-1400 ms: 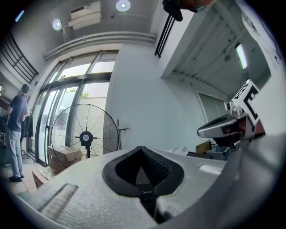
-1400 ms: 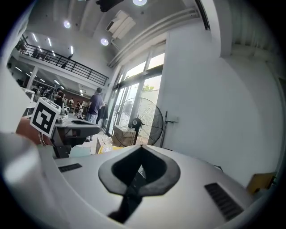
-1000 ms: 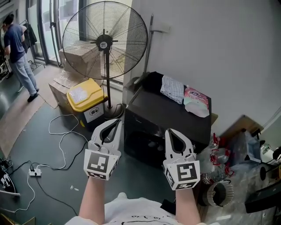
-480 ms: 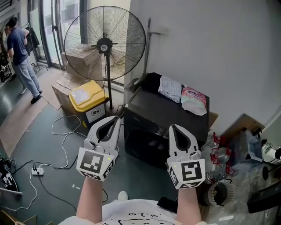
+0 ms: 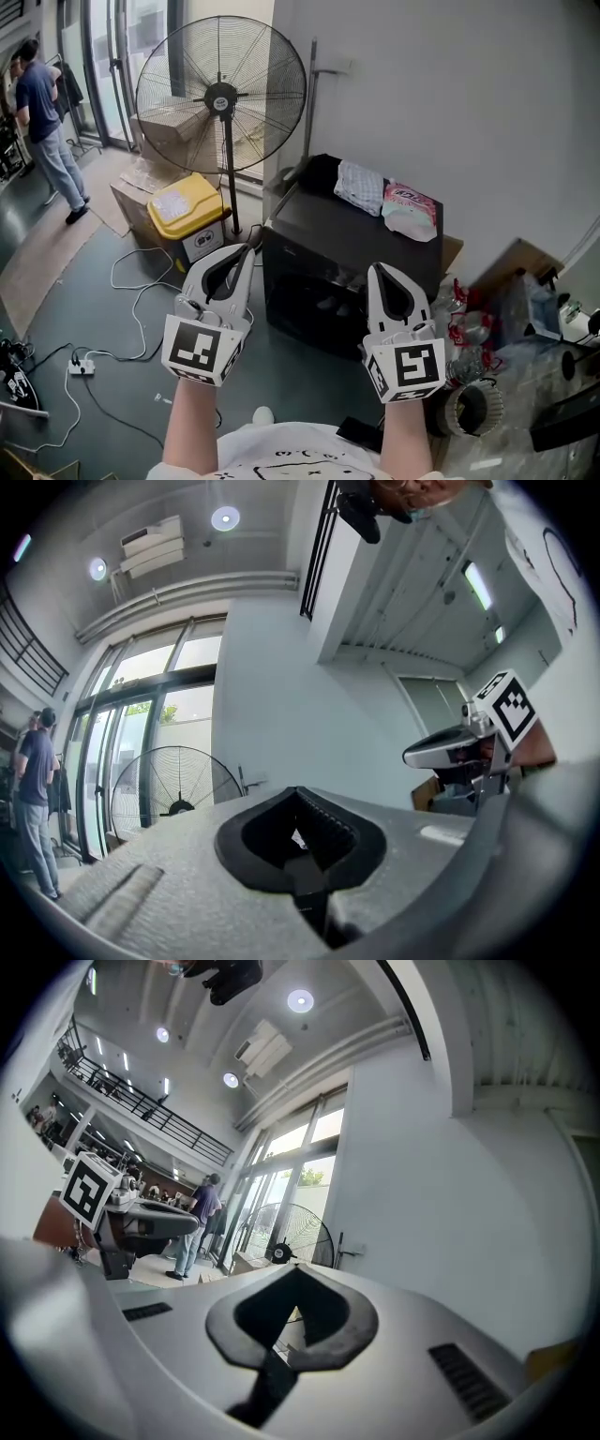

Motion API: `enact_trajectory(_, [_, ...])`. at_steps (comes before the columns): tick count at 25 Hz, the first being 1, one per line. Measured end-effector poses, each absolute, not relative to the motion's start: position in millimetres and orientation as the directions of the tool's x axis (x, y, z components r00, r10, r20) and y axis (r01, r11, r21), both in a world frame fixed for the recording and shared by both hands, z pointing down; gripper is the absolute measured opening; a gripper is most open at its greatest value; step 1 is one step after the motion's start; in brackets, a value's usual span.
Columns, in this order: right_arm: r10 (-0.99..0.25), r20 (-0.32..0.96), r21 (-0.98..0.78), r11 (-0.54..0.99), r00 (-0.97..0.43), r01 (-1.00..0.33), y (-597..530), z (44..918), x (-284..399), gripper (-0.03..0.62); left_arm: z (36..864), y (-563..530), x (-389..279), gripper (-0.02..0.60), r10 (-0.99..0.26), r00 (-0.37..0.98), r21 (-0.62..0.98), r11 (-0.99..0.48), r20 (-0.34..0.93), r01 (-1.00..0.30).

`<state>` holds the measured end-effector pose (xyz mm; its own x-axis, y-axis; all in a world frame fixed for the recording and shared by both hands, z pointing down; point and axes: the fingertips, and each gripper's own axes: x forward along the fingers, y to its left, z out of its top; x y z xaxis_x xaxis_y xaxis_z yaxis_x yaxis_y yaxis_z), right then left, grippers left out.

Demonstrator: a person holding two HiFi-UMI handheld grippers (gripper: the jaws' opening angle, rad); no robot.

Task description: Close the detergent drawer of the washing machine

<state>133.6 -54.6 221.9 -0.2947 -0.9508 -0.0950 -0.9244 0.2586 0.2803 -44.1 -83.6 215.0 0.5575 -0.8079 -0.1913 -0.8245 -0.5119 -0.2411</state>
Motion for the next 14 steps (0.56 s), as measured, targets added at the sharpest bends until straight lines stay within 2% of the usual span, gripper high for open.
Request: enact_trajectory(14, [-0.951, -0.13, 0.284, 0.234, -0.279, -0.93, -33, 212, 142, -0.011, 203, -67, -53, 0.017, -0.807, 0.552, -0.242, -0.504, -0.21, -0.829])
